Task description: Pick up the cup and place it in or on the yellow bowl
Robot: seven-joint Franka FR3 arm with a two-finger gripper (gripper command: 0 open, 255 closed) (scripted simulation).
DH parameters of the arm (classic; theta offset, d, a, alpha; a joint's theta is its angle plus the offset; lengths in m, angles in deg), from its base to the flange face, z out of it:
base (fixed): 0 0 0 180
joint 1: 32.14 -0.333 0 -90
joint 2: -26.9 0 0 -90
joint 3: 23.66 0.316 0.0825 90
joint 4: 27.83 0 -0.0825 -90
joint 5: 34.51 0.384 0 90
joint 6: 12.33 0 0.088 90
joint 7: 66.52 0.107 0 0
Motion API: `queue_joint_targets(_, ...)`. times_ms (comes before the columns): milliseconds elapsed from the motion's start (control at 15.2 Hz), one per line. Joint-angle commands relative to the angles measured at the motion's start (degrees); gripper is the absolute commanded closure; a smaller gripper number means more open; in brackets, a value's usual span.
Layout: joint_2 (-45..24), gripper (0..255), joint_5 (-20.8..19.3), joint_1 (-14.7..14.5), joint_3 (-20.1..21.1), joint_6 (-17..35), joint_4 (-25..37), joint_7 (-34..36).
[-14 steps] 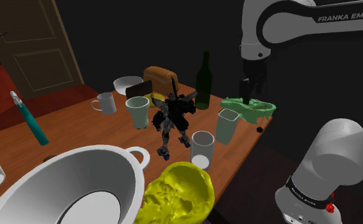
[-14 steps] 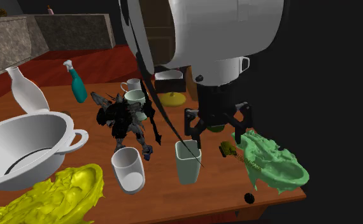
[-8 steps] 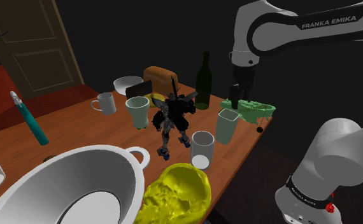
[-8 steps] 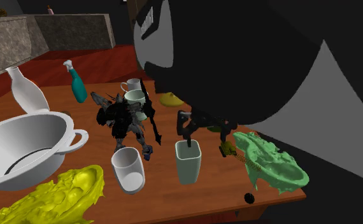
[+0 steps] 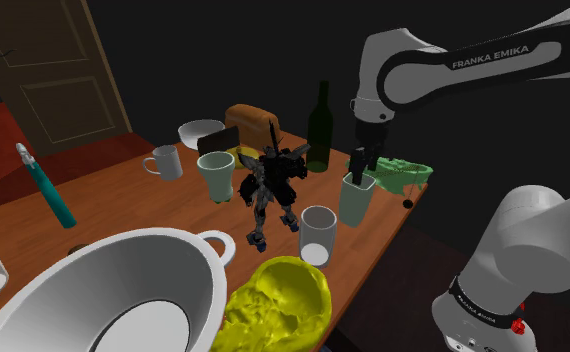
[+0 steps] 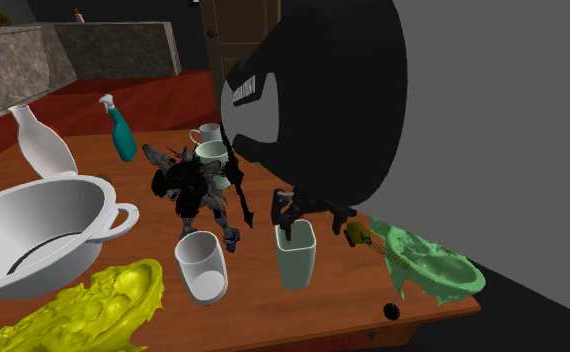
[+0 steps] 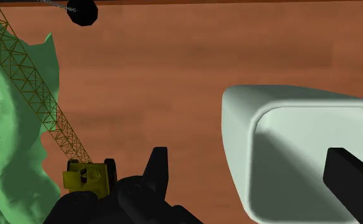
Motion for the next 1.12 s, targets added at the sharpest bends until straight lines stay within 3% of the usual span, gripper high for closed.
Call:
queue_joint_targets(0, -0.3, 0, 0.0, 0.0, 0.0, 2.1, -1.7, 0.0)
queue_joint_targets(528, -0.3, 0, 0.0, 0.0, 0.0, 2.1, -1.7, 0.0)
queue_joint_targets(594, -0.3, 255, 0.0, 0.0, 0.0, 2.1, -1.7, 0.0)
queue_joint_targets(1056, -0.3, 255, 0.0, 0.0, 0.0, 2.1, -1.7, 0.0)
